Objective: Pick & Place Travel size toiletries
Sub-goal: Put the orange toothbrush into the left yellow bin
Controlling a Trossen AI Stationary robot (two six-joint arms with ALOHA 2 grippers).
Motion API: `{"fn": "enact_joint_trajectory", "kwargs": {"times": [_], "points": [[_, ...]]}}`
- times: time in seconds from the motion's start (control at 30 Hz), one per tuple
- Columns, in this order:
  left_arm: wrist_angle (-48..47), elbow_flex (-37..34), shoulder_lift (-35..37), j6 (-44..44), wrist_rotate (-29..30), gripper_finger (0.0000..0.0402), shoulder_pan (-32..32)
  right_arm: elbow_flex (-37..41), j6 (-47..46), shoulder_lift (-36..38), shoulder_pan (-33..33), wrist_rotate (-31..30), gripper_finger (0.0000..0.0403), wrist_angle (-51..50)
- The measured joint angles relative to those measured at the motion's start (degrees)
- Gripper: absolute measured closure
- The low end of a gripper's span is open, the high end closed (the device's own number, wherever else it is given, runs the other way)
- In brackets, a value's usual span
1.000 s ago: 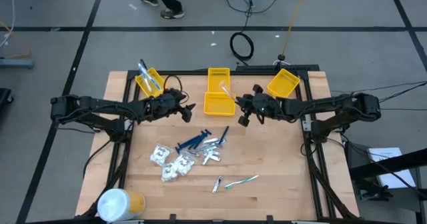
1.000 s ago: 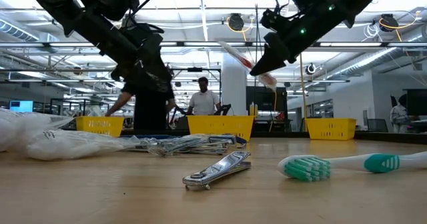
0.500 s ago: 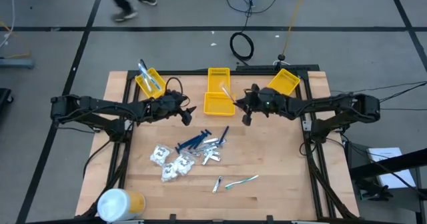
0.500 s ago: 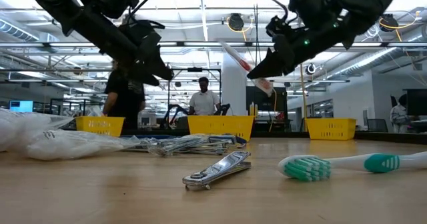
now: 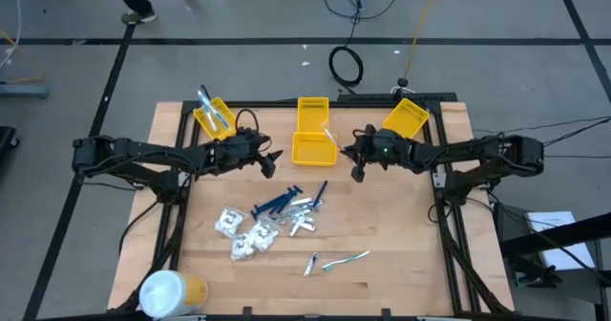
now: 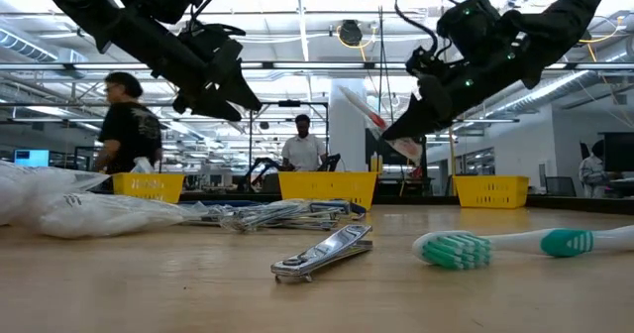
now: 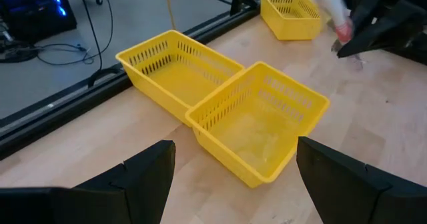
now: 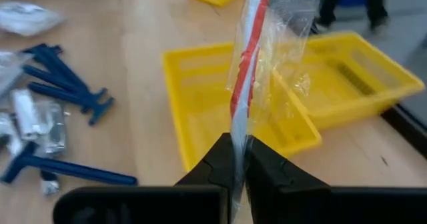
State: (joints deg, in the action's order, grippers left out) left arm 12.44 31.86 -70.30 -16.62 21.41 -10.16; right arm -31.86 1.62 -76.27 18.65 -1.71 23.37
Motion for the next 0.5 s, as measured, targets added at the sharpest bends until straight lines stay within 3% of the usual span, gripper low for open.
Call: {"fn": "enact_joint_trajectory", "kwargs": {"times": [0.3,0.5], "points": [[-0.4,0.0,0.0,0.9,0.5,0.0094,-3.2,0.0,-5.3,-0.5,3.6,0.2,0.0392,4.0],[-0.2,0.0,0.0,7.6,0.5,0.0094,-6.3,0.0,-2.9,-4.5,3.4,8.0,0.0392,16.1]]}}
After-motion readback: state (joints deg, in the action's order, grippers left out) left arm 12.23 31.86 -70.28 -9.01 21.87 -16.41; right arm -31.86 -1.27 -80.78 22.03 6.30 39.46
